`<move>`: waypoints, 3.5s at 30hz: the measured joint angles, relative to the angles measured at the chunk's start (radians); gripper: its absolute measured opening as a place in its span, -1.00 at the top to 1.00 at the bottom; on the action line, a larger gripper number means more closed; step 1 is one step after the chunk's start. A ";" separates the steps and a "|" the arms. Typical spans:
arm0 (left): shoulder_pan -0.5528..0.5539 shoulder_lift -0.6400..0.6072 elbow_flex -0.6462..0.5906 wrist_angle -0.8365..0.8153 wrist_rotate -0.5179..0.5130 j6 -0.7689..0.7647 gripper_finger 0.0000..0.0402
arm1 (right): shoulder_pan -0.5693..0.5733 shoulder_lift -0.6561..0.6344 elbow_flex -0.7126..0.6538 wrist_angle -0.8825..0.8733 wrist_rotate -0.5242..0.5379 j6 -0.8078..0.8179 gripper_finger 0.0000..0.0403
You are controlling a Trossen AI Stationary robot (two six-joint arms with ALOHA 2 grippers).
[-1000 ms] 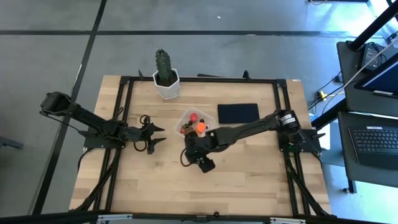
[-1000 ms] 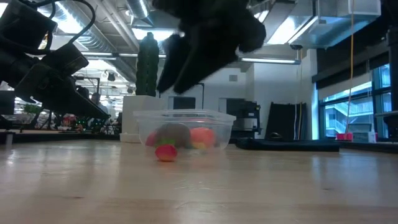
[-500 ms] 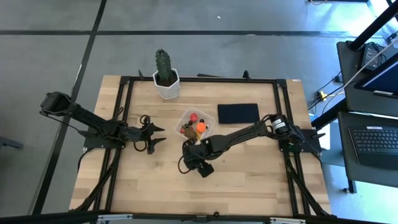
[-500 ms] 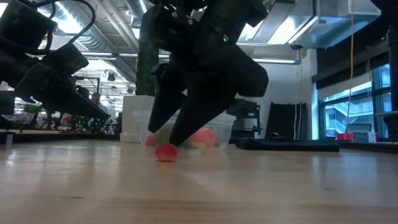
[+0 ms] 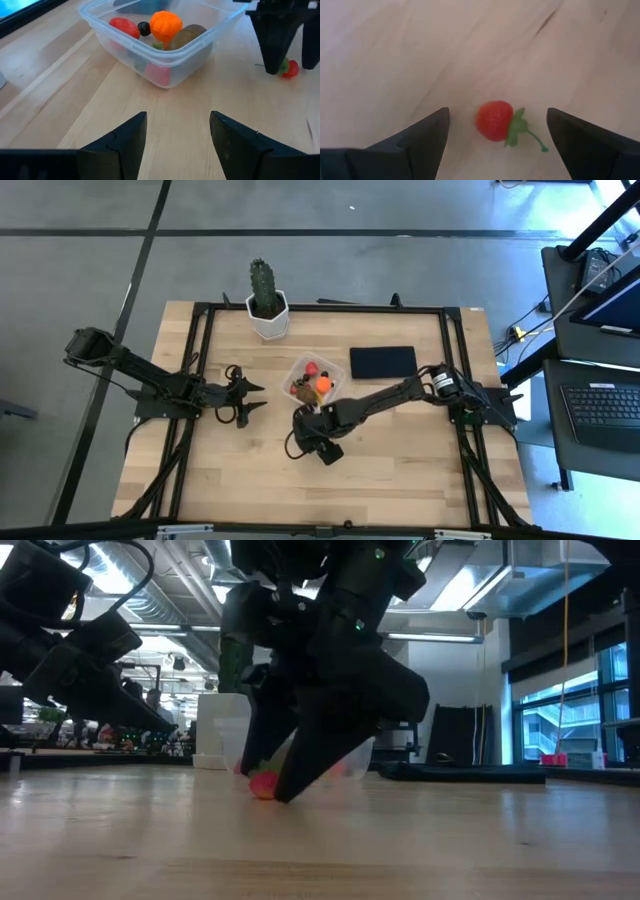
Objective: Pick and placing Produce into tupperware
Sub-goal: Put the red strawberry into the transparent container
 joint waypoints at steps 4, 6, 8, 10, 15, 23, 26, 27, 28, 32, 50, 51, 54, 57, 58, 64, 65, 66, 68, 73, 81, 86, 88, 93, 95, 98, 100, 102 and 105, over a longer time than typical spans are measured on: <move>0.000 0.000 0.000 -0.006 0.000 0.000 -0.04 | -0.010 0.004 0.000 -0.002 -0.004 0.013 -0.65; 0.000 0.000 0.000 -0.007 0.000 0.000 -0.04 | -0.014 0.004 0.000 -0.007 -0.005 0.019 -0.63; 0.000 0.000 0.000 -0.008 0.000 0.000 -0.04 | -0.019 0.004 0.001 -0.014 -0.008 0.027 -0.59; 0.000 0.000 0.000 -0.008 0.000 0.000 -0.04 | -0.024 0.004 0.001 -0.021 -0.010 0.041 -0.53; 0.000 0.000 0.000 -0.008 0.000 0.000 -0.04 | -0.029 0.004 0.001 -0.034 -0.017 0.045 -0.36; 0.000 0.000 0.000 -0.009 0.000 0.000 -0.04 | -0.029 0.004 0.000 -0.030 -0.042 0.044 -0.14; 0.000 0.000 0.000 -0.009 0.000 0.000 -0.04 | -0.029 0.004 0.000 -0.028 -0.043 0.044 -0.08; 0.000 0.000 0.000 -0.008 0.000 0.000 -0.04 | -0.029 0.004 0.000 -0.027 -0.043 0.044 -0.06; 0.000 0.000 0.000 -0.009 0.000 0.000 -0.04 | -0.029 0.004 0.000 -0.026 -0.043 0.044 -0.04; 0.000 0.000 0.000 -0.009 0.000 0.000 -0.04 | -0.029 0.004 0.000 -0.017 -0.042 0.044 0.03; 0.000 0.000 0.000 -0.009 0.000 0.000 -0.04 | -0.029 0.006 0.000 -0.004 -0.044 0.045 0.54; 0.000 0.000 0.000 -0.009 0.000 0.000 -0.04 | -0.029 0.006 0.000 -0.004 -0.044 0.045 0.57; 0.000 0.000 0.000 -0.009 0.000 0.000 -0.04 | -0.029 0.006 -0.001 -0.006 -0.044 0.045 0.66; 0.000 0.000 0.000 -0.009 0.000 0.000 -0.04 | -0.029 0.006 -0.001 -0.007 -0.045 0.045 0.78; 0.000 0.000 0.000 -0.009 0.000 0.000 -0.04 | -0.029 0.006 -0.001 -0.007 -0.045 0.045 0.83; 0.000 0.000 0.000 -0.009 0.000 0.000 -0.04 | -0.029 0.006 -0.001 -0.007 -0.046 0.047 0.95; 0.000 0.000 0.000 -0.009 0.000 0.000 -0.04 | -0.029 0.006 -0.001 -0.007 -0.046 0.051 0.95; 0.000 0.000 0.000 -0.009 0.000 0.000 -0.04 | -0.029 0.006 -0.001 -0.007 -0.046 0.053 0.95; 0.000 0.000 0.000 -0.009 0.000 0.000 -0.04 | -0.029 0.006 -0.001 -0.007 -0.046 0.053 0.97; 0.000 0.000 0.000 -0.009 0.000 0.000 -0.04 | -0.033 0.005 0.031 -0.034 -0.046 0.072 0.98; 0.000 0.000 0.000 -0.009 0.000 0.000 -0.04 | -0.073 0.001 0.288 -0.290 -0.016 0.073 0.98; 0.000 0.000 0.000 -0.009 0.000 0.000 -0.04 | -0.168 -0.001 0.429 -0.483 -0.002 0.070 0.98; 0.000 0.000 0.000 -0.009 0.000 -0.001 -0.04 | -0.211 -0.001 0.458 -0.541 -0.004 0.072 0.98; 0.000 0.000 0.000 -0.009 0.000 -0.002 -0.04 | -0.307 -0.001 0.431 -0.584 -0.010 0.106 0.98; 0.000 0.000 0.000 -0.009 0.005 -0.002 -0.04 | -0.336 -0.001 0.394 -0.558 -0.029 0.106 0.98; 0.000 0.000 0.000 -0.009 0.016 -0.002 -0.04 | -0.367 -0.001 0.346 -0.521 -0.076 0.111 0.98; 0.000 0.000 0.000 -0.010 0.016 -0.003 -0.04 | -0.380 -0.001 0.314 -0.484 -0.087 0.112 0.98; 0.000 0.000 0.000 -0.009 0.016 -0.004 -0.04 | -0.392 -0.001 0.289 -0.477 -0.088 0.112 0.98; 0.000 0.000 0.000 -0.010 0.016 -0.004 -0.04 | -0.407 0.000 0.269 -0.471 -0.088 0.116 0.96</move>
